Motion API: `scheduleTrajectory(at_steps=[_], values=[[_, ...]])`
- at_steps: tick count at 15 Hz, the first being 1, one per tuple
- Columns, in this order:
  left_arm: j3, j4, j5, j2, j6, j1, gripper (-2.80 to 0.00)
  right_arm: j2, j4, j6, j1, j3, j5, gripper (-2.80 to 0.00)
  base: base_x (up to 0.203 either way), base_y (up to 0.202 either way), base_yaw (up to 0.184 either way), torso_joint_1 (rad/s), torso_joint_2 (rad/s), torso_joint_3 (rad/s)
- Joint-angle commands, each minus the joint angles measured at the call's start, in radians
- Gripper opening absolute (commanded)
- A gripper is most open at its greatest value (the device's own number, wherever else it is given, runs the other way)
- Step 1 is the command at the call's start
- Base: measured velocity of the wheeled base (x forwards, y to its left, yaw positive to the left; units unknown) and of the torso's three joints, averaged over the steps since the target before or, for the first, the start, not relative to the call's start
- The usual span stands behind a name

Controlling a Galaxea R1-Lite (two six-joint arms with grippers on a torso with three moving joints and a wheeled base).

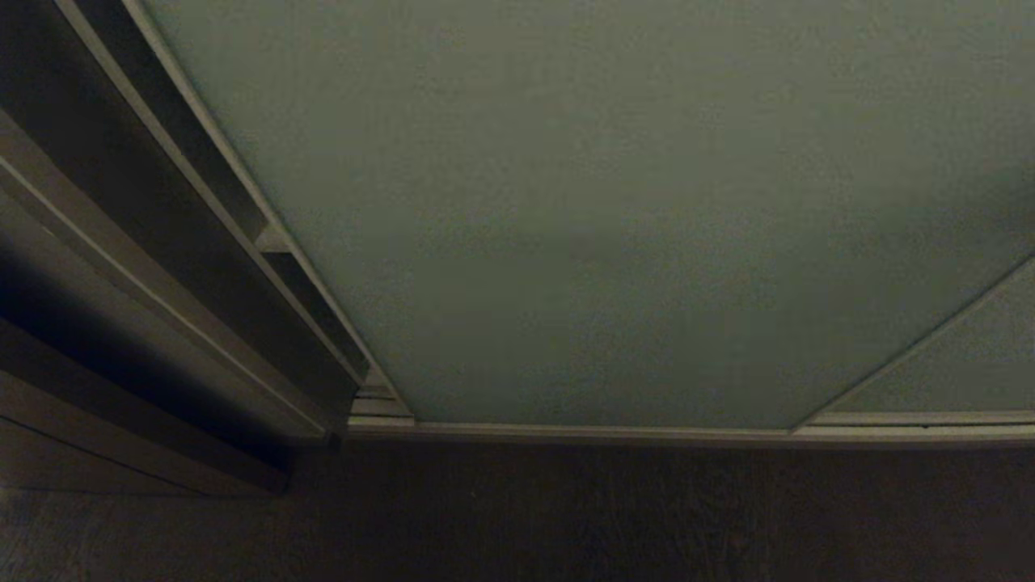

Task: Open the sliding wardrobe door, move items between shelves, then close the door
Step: Close the door

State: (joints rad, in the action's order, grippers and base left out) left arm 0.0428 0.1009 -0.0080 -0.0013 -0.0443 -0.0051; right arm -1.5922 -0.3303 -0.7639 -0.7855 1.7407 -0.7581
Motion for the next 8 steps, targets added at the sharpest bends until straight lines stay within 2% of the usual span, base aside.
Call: scheduleTrajectory(at_steps=[1,8], values=[[0.0,0.0,0.0,0.001,0.0,0.0,-2.8,0.059,-0.004,-0.005,0.016,-0.031,-0.001,-2.8,0.0,0.0,0.0,0.0,0.0,0.0],[0.0,0.0,0.0,0.001,0.0,-0.001,-2.8,0.136,0.002,-0.012,0.042,-0.146,-0.004,-2.8,0.0,0.0,0.0,0.0,0.0,0.0]])
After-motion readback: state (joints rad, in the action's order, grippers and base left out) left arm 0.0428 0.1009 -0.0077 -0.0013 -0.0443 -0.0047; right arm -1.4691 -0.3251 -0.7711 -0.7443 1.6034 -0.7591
